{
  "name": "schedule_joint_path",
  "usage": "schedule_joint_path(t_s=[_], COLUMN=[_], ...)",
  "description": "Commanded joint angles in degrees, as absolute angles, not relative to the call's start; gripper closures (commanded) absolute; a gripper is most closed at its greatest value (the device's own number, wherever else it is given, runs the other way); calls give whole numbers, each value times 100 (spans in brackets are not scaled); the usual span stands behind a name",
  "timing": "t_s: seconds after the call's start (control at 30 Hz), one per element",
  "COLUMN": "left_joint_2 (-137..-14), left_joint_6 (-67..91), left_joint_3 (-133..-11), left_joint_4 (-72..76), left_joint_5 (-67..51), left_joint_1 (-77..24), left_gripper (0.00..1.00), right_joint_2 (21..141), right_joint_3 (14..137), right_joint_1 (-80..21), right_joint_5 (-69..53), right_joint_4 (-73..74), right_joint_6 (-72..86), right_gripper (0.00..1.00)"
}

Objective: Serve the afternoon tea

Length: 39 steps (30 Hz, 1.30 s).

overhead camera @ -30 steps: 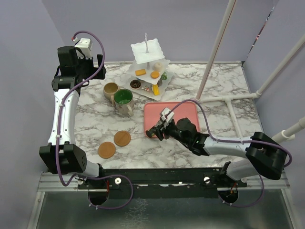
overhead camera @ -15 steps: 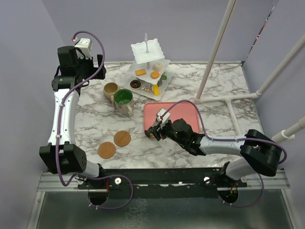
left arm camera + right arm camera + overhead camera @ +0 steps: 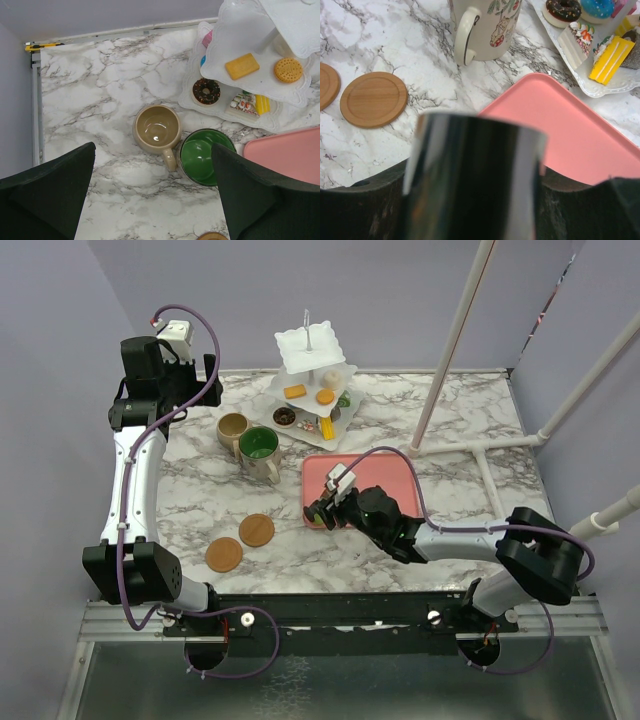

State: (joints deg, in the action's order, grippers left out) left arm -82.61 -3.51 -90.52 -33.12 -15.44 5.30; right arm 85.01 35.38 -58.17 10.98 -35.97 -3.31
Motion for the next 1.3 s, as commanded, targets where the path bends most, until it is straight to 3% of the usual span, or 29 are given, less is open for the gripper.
schedule_joint_path(t_s=[0.0, 0.47, 0.73, 0.93, 1.1, 1.27], left_joint_2=[-8130, -8139, -8159, -8139, -8121, -8121], left_joint_6=[-360, -343, -290, -298, -312, -319], left_joint_3=[-9035, -9035, -9035, -9028, -9018, -9011], left_joint_4=[-3349, -3348, -3349, -3349, -3349, -3349], left_joint_5=[-1639, -1634, -1661, -1655, -1652, -1661], left_joint_1=[576, 580, 580, 580, 580, 578], left_gripper=[1, 1, 1, 1, 1, 1], right_joint_2=[8646, 8616, 8531, 8619, 8487, 8294], right_joint_3=[3592, 3256, 3094, 3127, 3290, 3934], right_joint_1=[-5851, -5909, -6091, -6250, -6253, -6211], right_joint_5=[1099, 1263, 1661, 1828, 2129, 2119], right_joint_4=[-3778, -3656, -3820, -3868, -4044, -3936], right_joint_6=[-402, -784, -963, -1078, -808, -894], right_gripper=[43, 48, 55, 53, 66, 69])
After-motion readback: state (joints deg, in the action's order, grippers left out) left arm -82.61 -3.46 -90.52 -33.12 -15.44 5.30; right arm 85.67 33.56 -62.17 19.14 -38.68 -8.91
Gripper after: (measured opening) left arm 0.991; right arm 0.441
